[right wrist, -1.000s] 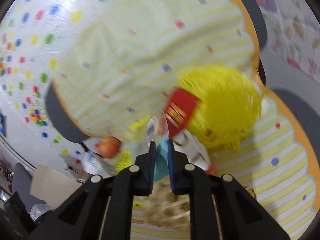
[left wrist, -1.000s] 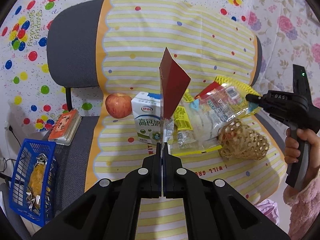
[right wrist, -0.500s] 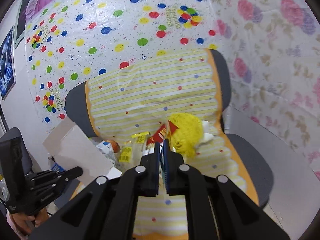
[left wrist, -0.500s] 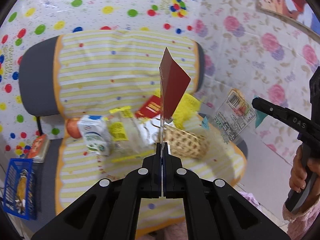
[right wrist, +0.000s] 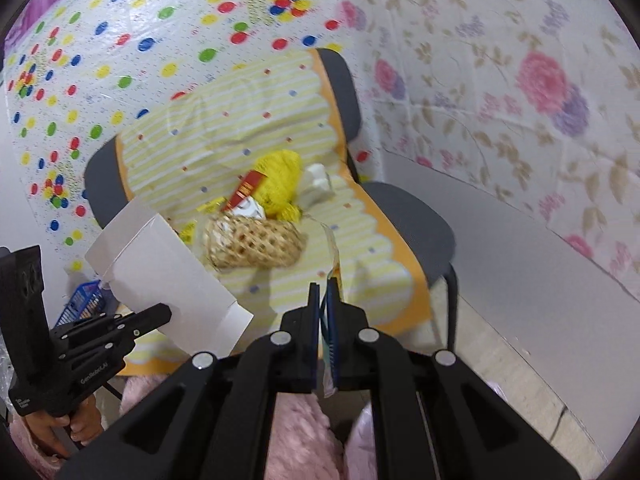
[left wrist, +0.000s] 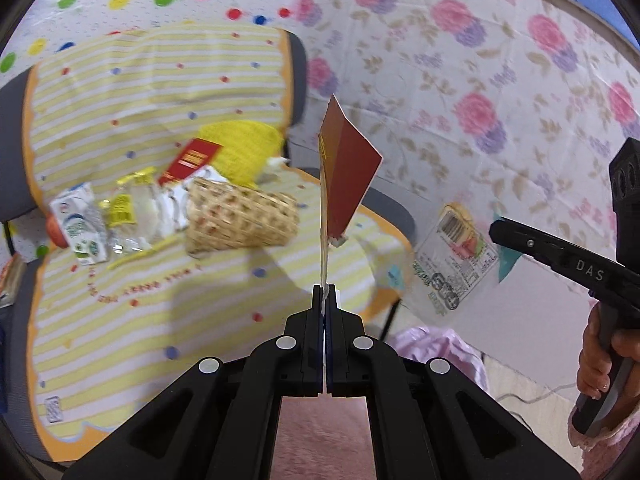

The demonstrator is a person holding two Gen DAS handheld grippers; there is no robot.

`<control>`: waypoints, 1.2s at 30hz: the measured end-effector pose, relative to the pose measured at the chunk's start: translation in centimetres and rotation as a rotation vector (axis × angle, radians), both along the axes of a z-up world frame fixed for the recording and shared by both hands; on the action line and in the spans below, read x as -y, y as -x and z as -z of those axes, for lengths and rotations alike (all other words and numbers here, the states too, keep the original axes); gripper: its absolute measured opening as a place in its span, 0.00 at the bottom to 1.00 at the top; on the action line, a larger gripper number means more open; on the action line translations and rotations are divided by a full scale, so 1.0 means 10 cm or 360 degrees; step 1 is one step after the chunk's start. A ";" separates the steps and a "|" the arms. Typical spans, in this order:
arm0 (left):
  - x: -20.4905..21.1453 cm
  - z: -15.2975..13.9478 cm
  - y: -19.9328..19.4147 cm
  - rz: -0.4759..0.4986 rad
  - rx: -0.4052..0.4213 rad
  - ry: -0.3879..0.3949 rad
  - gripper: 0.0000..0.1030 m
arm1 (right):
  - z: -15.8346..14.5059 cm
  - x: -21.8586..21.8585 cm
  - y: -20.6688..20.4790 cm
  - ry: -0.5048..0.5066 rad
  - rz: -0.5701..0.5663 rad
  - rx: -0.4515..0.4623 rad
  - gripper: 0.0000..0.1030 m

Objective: Collect trash
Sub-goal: 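Carry the white paper sheet with the left gripper toward the pink trash bin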

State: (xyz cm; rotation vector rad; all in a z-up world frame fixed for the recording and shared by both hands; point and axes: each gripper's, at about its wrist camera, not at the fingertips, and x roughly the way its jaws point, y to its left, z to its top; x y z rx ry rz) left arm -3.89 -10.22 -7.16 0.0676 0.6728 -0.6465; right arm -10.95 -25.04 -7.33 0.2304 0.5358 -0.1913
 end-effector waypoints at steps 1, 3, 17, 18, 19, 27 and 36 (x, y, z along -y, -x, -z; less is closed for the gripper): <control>0.08 0.04 0.04 0.0046 -0.0006 -0.0004 0.01 | 0.03 0.02 0.05 0.0000 0.0021 -0.0010 0.04; 0.22 0.10 0.12 0.0127 -0.0019 -0.0006 0.01 | 0.10 0.07 0.22 -0.0002 0.0085 -0.0030 0.04; 1.07 0.58 0.42 0.0475 -0.0078 -0.0091 0.01 | 0.57 0.38 0.89 0.0026 0.0402 -0.0180 0.04; 1.11 0.61 0.43 0.0487 -0.0079 -0.0102 0.01 | 0.61 0.41 0.91 0.0016 0.0412 -0.0191 0.04; 1.15 0.64 0.43 0.0498 -0.0082 -0.0115 0.01 | 0.66 0.46 0.92 0.0000 0.0421 -0.0203 0.04; 1.49 0.85 0.35 0.0558 -0.0165 -0.0143 0.01 | 0.97 0.75 0.85 -0.0085 0.0462 -0.0253 0.05; 1.49 0.91 0.18 0.0480 -0.0212 -0.0153 0.41 | 1.08 0.90 0.79 -0.0128 0.0491 -0.0293 0.23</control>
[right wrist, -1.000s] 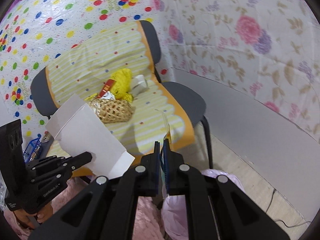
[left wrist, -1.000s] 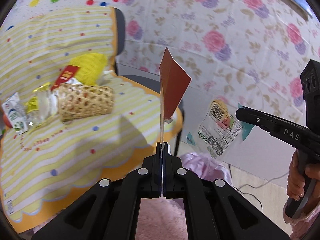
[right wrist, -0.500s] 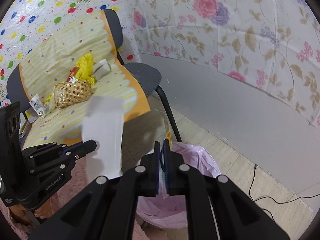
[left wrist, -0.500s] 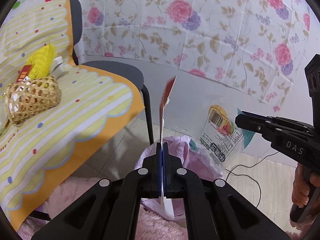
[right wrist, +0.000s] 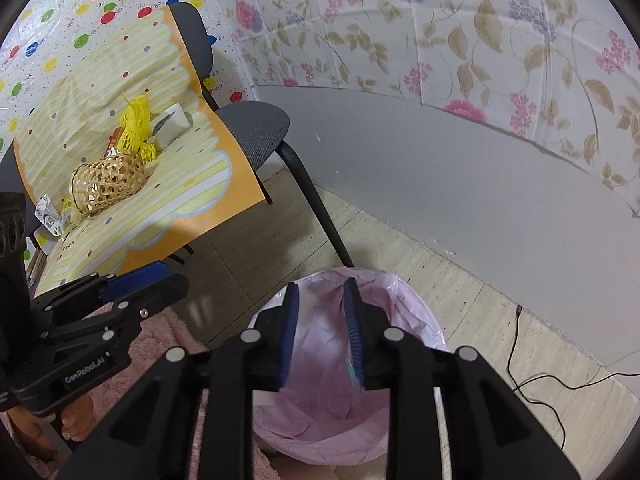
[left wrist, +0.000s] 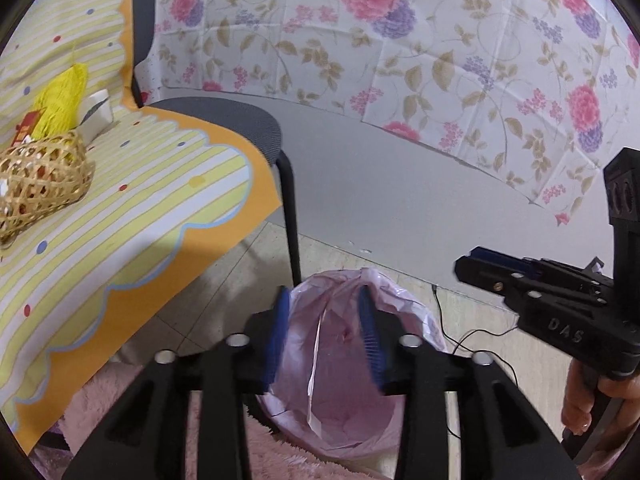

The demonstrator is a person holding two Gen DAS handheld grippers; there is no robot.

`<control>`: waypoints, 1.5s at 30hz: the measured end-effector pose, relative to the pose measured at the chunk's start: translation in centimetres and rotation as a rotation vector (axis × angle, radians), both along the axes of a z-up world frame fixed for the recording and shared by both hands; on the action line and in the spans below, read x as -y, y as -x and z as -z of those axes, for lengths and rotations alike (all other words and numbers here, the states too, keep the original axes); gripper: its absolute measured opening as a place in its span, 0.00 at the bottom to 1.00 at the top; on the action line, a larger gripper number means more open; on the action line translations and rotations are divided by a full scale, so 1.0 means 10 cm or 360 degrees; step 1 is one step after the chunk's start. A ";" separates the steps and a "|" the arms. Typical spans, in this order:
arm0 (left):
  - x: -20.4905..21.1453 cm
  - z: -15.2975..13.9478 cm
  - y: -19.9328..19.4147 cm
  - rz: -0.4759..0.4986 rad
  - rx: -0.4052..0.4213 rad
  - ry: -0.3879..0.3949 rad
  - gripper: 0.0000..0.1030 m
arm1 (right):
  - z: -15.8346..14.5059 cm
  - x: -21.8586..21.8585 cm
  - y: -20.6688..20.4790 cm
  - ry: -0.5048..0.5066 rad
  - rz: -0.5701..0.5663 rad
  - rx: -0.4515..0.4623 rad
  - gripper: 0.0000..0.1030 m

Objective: Collect trash
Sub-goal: 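Carry the white paper sheet with the left gripper toward the pink trash bin, then open the left gripper over the bin to drop the paper, then grasp the white milk carton with the left gripper while the right gripper approaches the bamboo basket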

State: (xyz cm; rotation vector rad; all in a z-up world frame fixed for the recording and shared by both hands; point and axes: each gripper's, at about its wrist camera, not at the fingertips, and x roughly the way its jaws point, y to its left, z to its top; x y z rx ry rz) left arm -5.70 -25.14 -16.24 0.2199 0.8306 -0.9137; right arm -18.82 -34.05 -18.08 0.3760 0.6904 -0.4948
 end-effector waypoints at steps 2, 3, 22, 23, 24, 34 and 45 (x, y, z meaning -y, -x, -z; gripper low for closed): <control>-0.09 0.01 -0.05 -0.0048 -0.0012 -0.0014 0.41 | -0.07 -0.01 0.00 0.0021 -0.0003 0.0006 0.23; -0.14 0.00 -0.07 -0.0069 -0.0015 -0.0018 0.41 | -0.11 -0.02 0.00 0.0024 -0.0009 0.0016 0.23; -1.83 -0.56 -0.33 -0.0789 0.0146 -0.0052 0.49 | -0.62 -0.87 -0.97 0.0178 -0.0526 0.0109 0.22; -1.95 -0.57 -0.37 -0.0850 0.0146 -0.0064 0.49 | -0.61 -0.92 -1.06 0.0175 -0.0561 0.0109 0.22; -2.05 -0.57 -0.40 -0.0901 0.0146 -0.0075 0.49 | -0.61 -0.96 -1.14 0.0174 -0.0587 0.0106 0.22; -2.77 -0.67 -0.77 -0.1307 0.0186 -0.0067 0.56 | -0.61 -1.27 -1.89 0.0199 -0.0785 0.0072 0.22; -2.90 -0.81 -1.29 -0.1417 0.0218 -0.0075 0.69 | -0.94 -1.41 -2.51 0.0253 -0.0840 0.0169 0.47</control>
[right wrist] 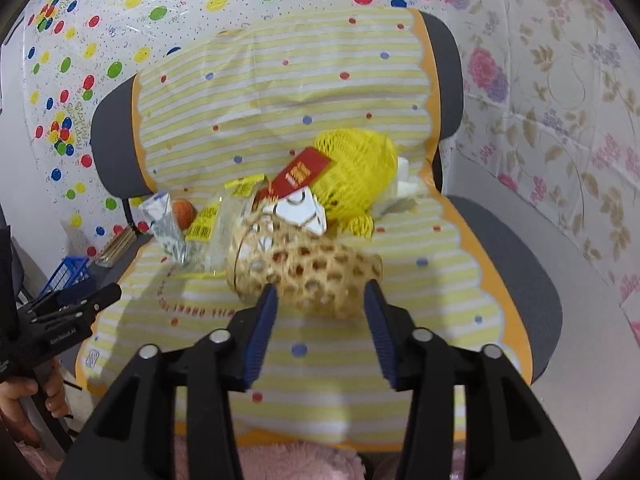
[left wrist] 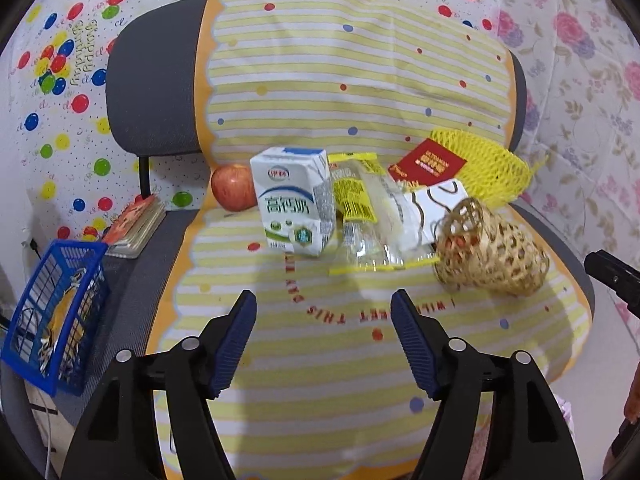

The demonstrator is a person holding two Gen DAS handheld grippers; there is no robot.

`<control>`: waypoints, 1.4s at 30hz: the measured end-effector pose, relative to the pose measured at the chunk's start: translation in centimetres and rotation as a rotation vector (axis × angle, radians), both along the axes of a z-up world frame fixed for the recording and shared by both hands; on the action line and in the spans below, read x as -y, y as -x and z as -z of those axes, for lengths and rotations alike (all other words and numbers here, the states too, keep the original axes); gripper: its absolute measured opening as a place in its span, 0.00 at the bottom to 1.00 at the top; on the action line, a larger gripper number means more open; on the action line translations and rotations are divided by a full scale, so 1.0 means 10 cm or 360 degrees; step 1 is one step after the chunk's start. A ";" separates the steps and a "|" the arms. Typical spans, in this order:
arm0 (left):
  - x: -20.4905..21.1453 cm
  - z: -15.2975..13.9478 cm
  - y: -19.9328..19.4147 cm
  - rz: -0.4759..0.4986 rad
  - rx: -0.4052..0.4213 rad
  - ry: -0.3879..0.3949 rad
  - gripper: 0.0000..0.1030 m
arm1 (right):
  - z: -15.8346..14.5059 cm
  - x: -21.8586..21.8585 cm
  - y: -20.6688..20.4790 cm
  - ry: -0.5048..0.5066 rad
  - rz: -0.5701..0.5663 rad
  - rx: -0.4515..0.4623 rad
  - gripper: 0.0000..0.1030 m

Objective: Collect trash
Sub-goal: 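Grasp the white milk carton with the left gripper while the right gripper approaches the bamboo basket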

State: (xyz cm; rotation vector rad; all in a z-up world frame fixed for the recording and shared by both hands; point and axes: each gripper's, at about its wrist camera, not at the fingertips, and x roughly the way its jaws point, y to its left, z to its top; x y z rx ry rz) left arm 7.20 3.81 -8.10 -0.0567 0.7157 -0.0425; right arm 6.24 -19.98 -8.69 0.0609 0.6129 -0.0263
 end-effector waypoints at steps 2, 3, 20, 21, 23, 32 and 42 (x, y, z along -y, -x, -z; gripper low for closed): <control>0.01 -0.02 -0.12 -0.0018 0.0000 -0.0009 0.70 | -0.05 0.00 -0.07 0.0007 0.0015 0.0038 0.47; 0.03 -0.03 -0.23 -0.0038 -0.0001 -0.0020 0.74 | -0.07 0.02 -0.11 -0.0010 0.0024 0.0053 0.47; 0.09 0.21 -1.41 -0.0396 -0.0143 -0.0102 0.78 | 0.07 0.36 -0.56 -0.0116 0.0129 0.0011 0.49; 0.08 0.22 -1.43 -0.0411 -0.0145 -0.0110 0.78 | 0.08 0.37 -0.56 -0.0116 0.0136 0.0009 0.49; 0.05 0.23 -1.48 -0.0450 -0.0150 -0.0145 0.77 | 0.10 0.39 -0.57 -0.0124 0.0146 -0.0002 0.49; -0.43 0.37 -1.13 -0.0399 -0.0172 -0.0025 0.23 | 0.13 0.37 -0.48 -0.0159 0.0159 -0.0019 0.52; -0.53 0.01 -0.41 -0.0135 -0.0015 0.0149 0.22 | 0.13 0.38 -0.29 -0.0178 0.0179 -0.0028 0.61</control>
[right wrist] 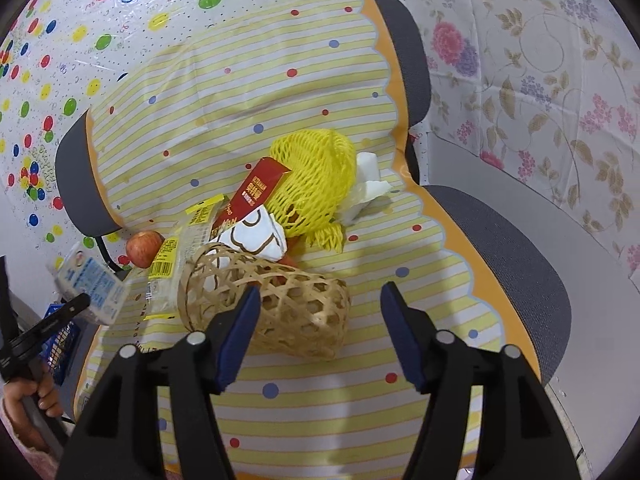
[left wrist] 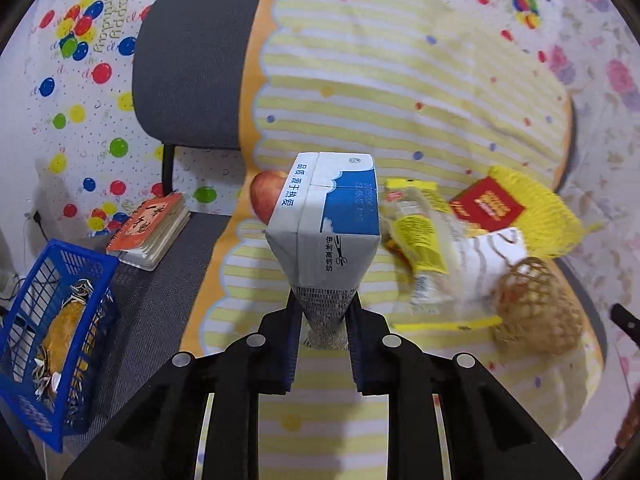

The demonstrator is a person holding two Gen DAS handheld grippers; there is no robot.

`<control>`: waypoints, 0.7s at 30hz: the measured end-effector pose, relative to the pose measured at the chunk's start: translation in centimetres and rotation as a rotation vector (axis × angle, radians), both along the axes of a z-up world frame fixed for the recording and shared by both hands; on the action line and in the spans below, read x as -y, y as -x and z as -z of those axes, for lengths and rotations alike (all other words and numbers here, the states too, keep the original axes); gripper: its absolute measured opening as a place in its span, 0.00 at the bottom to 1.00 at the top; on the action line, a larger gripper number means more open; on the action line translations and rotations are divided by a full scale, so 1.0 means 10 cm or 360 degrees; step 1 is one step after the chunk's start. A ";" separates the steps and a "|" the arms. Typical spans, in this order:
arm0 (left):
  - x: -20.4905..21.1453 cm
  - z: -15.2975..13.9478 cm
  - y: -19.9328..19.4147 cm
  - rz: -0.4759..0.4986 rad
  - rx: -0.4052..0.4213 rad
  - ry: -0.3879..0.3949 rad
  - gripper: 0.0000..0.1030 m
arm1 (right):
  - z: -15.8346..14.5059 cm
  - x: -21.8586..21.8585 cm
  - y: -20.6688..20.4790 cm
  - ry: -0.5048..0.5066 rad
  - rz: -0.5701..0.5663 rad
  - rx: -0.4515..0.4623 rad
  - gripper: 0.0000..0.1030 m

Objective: Collect trash
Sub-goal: 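Grasp the white milk carton with the left gripper while the right gripper approaches the bamboo basket, then grasp the woven bamboo basket with the right gripper and lift it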

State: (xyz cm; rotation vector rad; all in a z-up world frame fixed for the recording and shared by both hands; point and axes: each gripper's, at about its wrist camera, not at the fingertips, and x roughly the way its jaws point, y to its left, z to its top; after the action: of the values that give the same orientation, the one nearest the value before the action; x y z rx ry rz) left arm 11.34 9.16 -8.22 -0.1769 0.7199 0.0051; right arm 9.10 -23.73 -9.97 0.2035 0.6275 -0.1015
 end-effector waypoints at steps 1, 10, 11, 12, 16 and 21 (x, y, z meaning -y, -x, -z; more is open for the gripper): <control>0.06 -0.05 0.05 0.0032 0.0004 0.0008 0.22 | 0.01 0.01 0.02 -0.0003 0.0002 -0.0005 0.61; 0.49 -0.11 0.23 0.0246 0.0009 0.0030 0.22 | 0.29 -0.08 -0.08 0.0049 -0.0238 -0.0160 0.76; 0.51 -0.10 0.23 0.0254 0.0002 0.0029 0.22 | 0.31 -0.09 -0.10 0.0054 -0.0256 -0.0164 0.76; 0.53 -0.08 0.22 0.0258 -0.0007 0.0028 0.22 | 0.34 -0.09 -0.14 0.0062 -0.0267 -0.0173 0.76; 0.54 -0.01 0.21 0.0270 -0.0044 0.0025 0.22 | 0.44 -0.09 -0.28 0.0076 -0.0294 -0.0201 0.76; 0.53 0.06 0.19 0.0263 -0.0072 0.0019 0.22 | 0.51 -0.26 -0.31 0.0060 -0.0416 -0.0264 0.56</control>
State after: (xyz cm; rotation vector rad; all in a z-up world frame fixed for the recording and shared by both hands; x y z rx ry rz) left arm 9.43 3.89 -8.86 -0.1287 0.7779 -0.1531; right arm 12.24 -21.12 -15.07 0.0754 0.8113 0.1226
